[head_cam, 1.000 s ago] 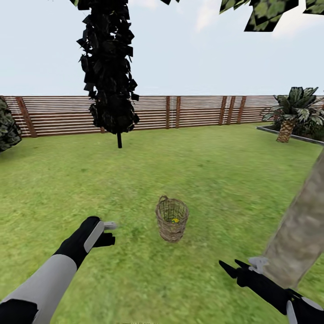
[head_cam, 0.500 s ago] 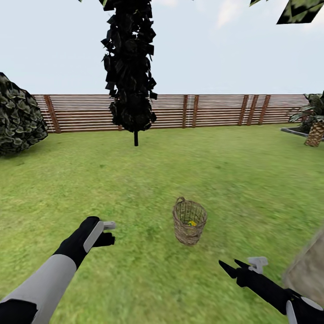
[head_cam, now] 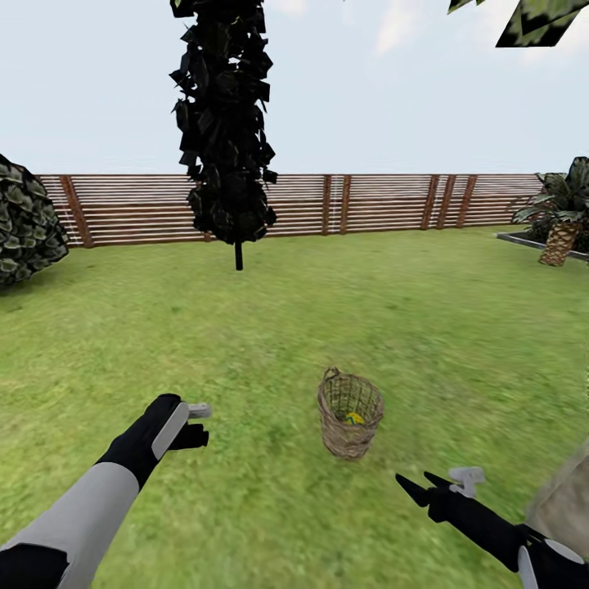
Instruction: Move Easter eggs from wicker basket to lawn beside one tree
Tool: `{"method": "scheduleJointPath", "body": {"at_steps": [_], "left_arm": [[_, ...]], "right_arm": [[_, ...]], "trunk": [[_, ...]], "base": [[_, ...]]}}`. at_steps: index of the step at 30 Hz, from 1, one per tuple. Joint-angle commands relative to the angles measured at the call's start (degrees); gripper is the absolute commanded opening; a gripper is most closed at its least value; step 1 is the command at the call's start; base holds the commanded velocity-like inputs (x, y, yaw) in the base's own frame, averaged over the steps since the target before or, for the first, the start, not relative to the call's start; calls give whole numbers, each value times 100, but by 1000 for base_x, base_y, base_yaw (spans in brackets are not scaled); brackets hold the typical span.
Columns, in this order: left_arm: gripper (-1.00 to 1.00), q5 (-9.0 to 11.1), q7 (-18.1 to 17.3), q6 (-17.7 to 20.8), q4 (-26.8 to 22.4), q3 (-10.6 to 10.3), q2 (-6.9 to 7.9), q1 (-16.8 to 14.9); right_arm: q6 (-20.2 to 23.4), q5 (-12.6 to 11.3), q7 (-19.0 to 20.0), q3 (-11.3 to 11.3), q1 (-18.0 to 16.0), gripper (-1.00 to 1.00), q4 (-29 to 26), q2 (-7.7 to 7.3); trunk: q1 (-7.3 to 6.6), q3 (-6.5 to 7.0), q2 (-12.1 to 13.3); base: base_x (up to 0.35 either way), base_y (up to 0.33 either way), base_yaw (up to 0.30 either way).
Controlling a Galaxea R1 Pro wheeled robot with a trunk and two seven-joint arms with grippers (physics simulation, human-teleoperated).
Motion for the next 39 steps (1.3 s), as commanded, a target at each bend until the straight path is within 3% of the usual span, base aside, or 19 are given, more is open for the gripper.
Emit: {"method": "scheduleJointPath", "body": {"at_steps": [1, 19, 39], "left_arm": [[100, 60, 49, 13, -2, -35, 8, -4], [100, 59, 32, 6, 9, -76, 2, -4], [100, 55, 31, -5, 16, -78, -3, -4]], "right_arm": [[40, 17, 33, -1, -7, 100, 1, 4], [-198, 15, 45, 221, -6, 100, 8, -1], [-232, 9, 83, 226, -7, 100, 25, 5]], "trunk": [[4, -5, -7], [4, 4, -7], [4, 10, -7]], "base": [[265, 184, -123], [262, 94, -18], [178, 1, -12]]}}
